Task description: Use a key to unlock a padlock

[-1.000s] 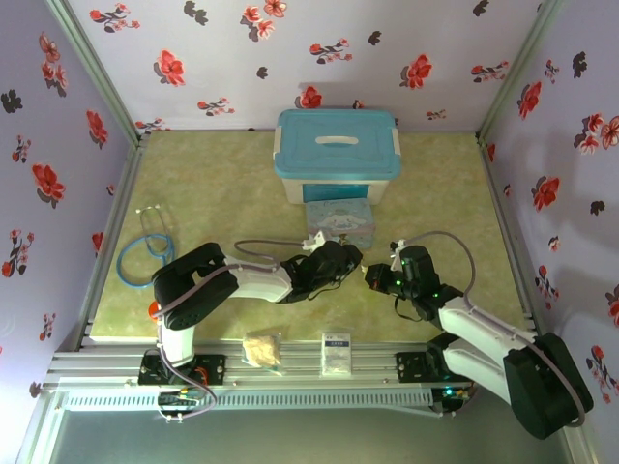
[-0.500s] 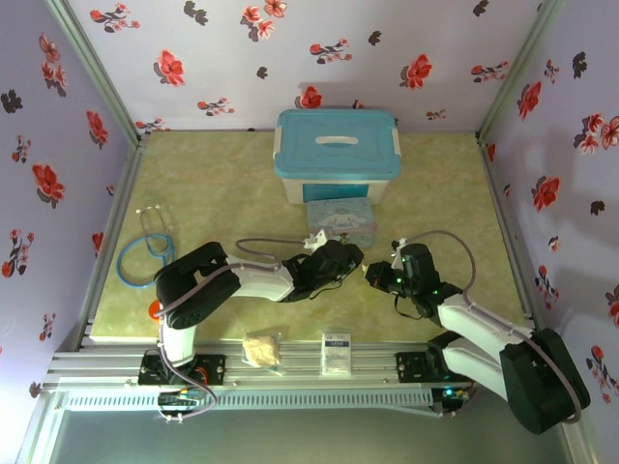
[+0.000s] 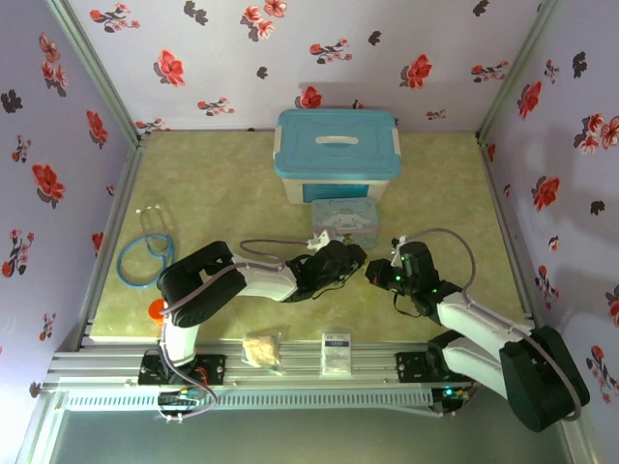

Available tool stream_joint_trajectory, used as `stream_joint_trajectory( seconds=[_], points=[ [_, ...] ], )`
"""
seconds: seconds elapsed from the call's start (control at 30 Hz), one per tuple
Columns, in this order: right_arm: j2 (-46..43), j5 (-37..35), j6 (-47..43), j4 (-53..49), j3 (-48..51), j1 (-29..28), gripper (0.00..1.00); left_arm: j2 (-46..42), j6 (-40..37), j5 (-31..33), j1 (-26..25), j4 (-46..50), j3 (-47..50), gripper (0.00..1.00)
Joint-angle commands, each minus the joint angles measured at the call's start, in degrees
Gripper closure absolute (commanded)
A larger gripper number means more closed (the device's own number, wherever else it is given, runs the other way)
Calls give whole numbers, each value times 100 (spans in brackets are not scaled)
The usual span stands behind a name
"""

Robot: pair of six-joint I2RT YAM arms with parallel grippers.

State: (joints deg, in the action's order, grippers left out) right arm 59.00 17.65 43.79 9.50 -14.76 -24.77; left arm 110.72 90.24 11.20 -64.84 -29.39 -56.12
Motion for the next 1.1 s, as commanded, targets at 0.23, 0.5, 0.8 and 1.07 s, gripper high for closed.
stream_joint_trajectory(
  seconds=[0.23,0.5,0.8,1.07],
  points=[
    [667,603,967,2243,-15,164,100,18,468,-732,-170,-1723,577,100],
    [102,-115,173,688,-162,67,100,-251,163,-691,-165,-1057,608,100],
    [416,333,128,881,-106,110,96,-268,163,-688,-151,-1171,776,100],
    [-294,-384,-795,-732,-433,-123,79,-365,87,-576,-137,-882,970,100]
  ],
)
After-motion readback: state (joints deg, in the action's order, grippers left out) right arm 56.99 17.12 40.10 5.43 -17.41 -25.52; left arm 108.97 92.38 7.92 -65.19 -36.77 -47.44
